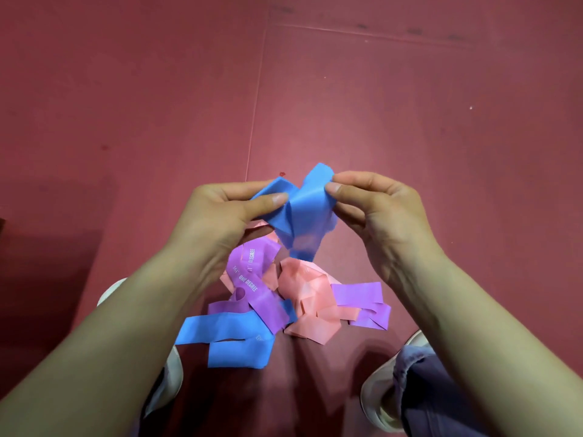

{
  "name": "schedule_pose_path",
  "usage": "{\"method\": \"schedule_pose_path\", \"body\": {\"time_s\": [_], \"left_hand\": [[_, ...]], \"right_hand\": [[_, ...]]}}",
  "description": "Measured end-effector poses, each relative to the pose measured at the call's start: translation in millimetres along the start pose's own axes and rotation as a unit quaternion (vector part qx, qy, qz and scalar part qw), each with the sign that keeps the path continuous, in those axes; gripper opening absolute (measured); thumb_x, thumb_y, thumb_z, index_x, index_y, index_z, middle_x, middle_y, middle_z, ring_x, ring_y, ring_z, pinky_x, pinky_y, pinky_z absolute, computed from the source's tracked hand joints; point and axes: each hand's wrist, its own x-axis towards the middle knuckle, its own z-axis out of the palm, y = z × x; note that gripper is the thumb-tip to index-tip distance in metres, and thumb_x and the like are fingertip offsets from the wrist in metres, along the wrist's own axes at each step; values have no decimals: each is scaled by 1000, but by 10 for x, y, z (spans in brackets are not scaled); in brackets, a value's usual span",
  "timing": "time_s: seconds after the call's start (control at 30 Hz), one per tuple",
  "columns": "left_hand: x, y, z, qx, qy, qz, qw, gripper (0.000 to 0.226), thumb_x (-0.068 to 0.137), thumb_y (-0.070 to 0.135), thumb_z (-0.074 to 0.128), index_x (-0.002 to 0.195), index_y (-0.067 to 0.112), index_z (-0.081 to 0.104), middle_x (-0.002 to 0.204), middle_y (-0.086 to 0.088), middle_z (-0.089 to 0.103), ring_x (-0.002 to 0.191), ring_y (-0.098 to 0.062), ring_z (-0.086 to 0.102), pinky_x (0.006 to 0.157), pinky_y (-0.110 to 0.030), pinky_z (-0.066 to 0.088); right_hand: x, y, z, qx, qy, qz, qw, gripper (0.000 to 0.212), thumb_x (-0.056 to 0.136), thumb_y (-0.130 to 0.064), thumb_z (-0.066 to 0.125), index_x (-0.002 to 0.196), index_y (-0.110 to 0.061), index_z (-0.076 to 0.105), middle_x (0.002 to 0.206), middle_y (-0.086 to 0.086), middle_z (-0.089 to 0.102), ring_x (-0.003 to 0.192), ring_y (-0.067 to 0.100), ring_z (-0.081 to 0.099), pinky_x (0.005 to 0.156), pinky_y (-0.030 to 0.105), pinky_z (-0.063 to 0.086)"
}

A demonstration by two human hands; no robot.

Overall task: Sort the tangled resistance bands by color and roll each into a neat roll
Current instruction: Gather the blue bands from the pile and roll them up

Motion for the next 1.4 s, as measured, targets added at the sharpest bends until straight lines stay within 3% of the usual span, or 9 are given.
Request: {"method": "schedule_pose_path", "body": {"time_s": [0.23, 0.4, 0.6, 0.73, 0.87, 1.03, 1.27, 1.33, 1.4], "left_hand": [[53, -43, -34, -9, 127, -13, 992, 10, 83, 10, 71, 85, 18, 76, 65, -2, 70, 61, -15, 60, 54, -21, 54], [7, -13, 14, -45, 79, -14, 996, 7, 86, 8, 67, 86, 12, 73, 63, 3, 72, 52, -4, 65, 49, -15, 50], [-7, 9, 3, -54, 74, -55, 994, 10, 84, 12, 69, 75, 15, 73, 62, 0, 72, 49, -8, 65, 45, -17, 50], [-4, 5, 11, -45, 53, -75, 995, 4, 81, 12, 72, 78, 14, 74, 66, 0, 73, 53, -8, 66, 47, -17, 51], [-19, 16, 19, -59, 48, -68, 995, 3, 80, 9, 71, 80, 11, 73, 66, -3, 73, 53, -10, 67, 47, -19, 52], [-84, 28, 64, -84, 27, -50, 995, 10, 82, -2, 66, 82, 6, 71, 64, -7, 73, 51, -13, 68, 44, -18, 51], [4, -60, 11, 71, 48, 50, 995, 17, 78, 2, 73, 82, 18, 76, 77, -3, 76, 73, -18, 72, 71, -32, 60], [16, -56, -5, 87, 51, 63, 993, 17, 77, 5, 75, 80, 21, 76, 77, -2, 76, 74, -17, 71, 76, -35, 60], [24, -44, -20, 100, 41, 72, 992, 16, 77, 6, 76, 81, 22, 77, 78, 0, 76, 77, -17, 72, 78, -35, 60]], "right_hand": [[-9, -15, 14, 10, -34, -17, 999, 28, 79, 10, 54, 70, -15, 61, 75, 6, 56, 73, 22, 51, 72, 30, 44], [-58, 14, 42, -80, -99, -91, 988, 30, 79, 16, 50, 76, -13, 60, 65, 2, 48, 70, 18, 46, 76, 36, 43], [-98, 17, 65, -133, -157, -136, 969, 23, 69, 9, 56, 73, -14, 56, 67, 5, 49, 68, 18, 38, 59, 21, 35], [-100, 33, 76, -148, -159, -137, 966, 19, 61, -2, 53, 74, -15, 56, 66, -3, 52, 67, 18, 37, 57, 18, 35], [-111, 29, 91, -155, -151, -136, 967, 20, 61, -2, 52, 77, -14, 55, 70, 4, 50, 66, 18, 37, 55, 17, 35], [-101, 32, 73, -173, -141, -139, 965, 31, 74, 17, 51, 83, -13, 55, 73, 11, 48, 64, 21, 35, 54, 21, 34], [-85, 42, 79, -213, -101, -133, 963, 25, 80, 7, 58, 92, -14, 61, 68, 3, 49, 60, 13, 42, 52, 12, 36], [-66, 67, 72, -259, -79, -136, 953, 22, 82, -4, 66, 100, -17, 65, 79, -3, 54, 62, 5, 47, 56, 11, 38], [-52, 94, 53, -295, -79, -136, 943, 24, 83, -14, 70, 106, -22, 67, 101, -6, 59, 83, 3, 56, 69, 12, 43]]}}
